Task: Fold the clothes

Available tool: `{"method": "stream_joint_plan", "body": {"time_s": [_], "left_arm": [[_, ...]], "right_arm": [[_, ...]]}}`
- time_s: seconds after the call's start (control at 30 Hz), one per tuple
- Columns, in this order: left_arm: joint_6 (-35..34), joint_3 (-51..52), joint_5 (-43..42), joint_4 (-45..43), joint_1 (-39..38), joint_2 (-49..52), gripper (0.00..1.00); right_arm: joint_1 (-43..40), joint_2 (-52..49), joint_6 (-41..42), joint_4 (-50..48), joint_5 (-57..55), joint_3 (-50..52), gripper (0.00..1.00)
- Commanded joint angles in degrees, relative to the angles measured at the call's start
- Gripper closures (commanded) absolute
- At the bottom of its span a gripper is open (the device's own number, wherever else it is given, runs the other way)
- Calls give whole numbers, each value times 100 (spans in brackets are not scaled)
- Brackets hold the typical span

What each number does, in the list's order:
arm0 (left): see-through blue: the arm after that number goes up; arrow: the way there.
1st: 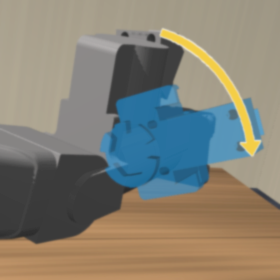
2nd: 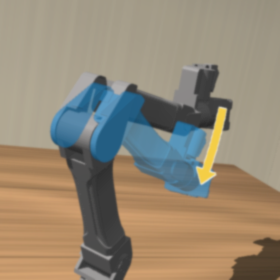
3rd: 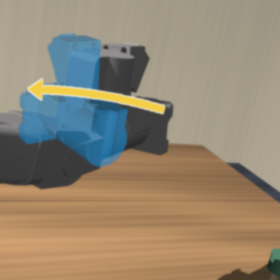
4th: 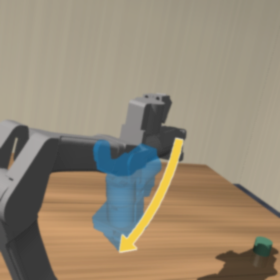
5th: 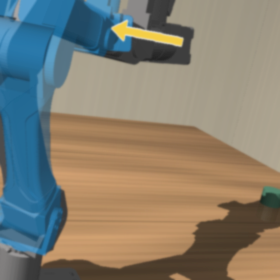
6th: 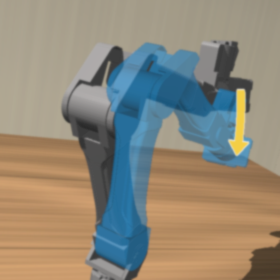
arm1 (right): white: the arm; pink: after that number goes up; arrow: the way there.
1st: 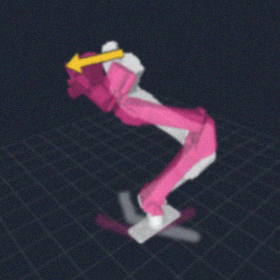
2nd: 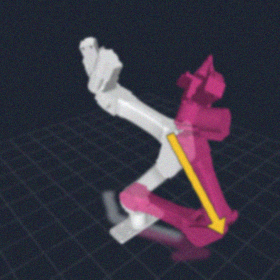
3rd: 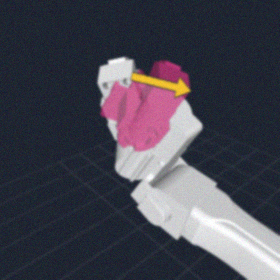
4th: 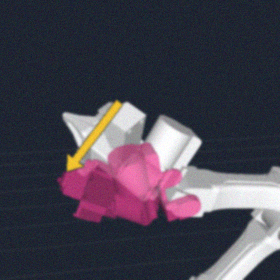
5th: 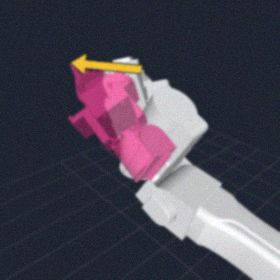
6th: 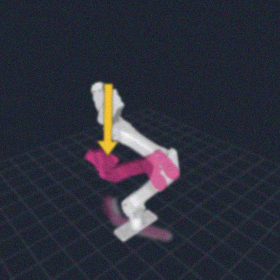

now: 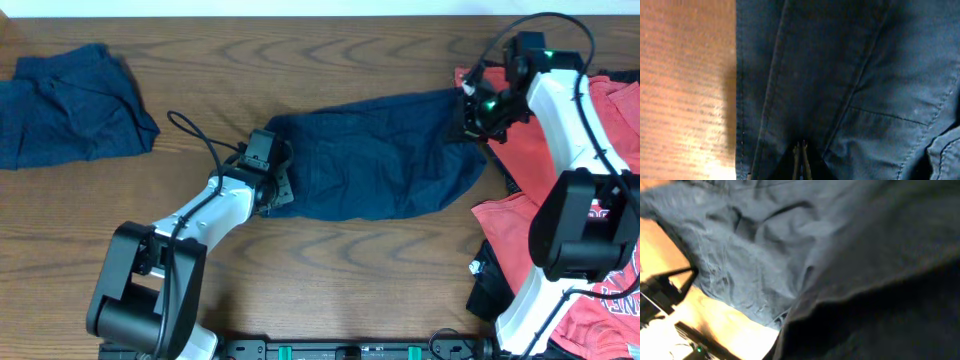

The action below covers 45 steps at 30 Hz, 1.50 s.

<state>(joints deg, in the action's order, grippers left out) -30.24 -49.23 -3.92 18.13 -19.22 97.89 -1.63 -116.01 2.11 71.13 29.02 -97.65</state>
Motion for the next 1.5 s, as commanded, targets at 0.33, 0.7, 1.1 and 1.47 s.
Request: {"method": "stream_joint_plan", "body": {"time_s": [0.33, 0.7, 1.1, 1.47], "left_arm": [[-50, 138, 44, 17, 17, 435, 94], [-52, 138, 44, 37, 17, 435, 94], [-52, 138, 44, 44, 17, 435, 94], [-52, 138, 44, 61, 17, 435, 94]], "right_arm": [[1604, 181, -22, 501, -654, -1550, 99], [2592, 175, 17, 623, -651, -1602, 99], [3246, 175, 0, 649, -654, -1602, 99], [3254, 175, 2, 649, -651, -1602, 99]]}}
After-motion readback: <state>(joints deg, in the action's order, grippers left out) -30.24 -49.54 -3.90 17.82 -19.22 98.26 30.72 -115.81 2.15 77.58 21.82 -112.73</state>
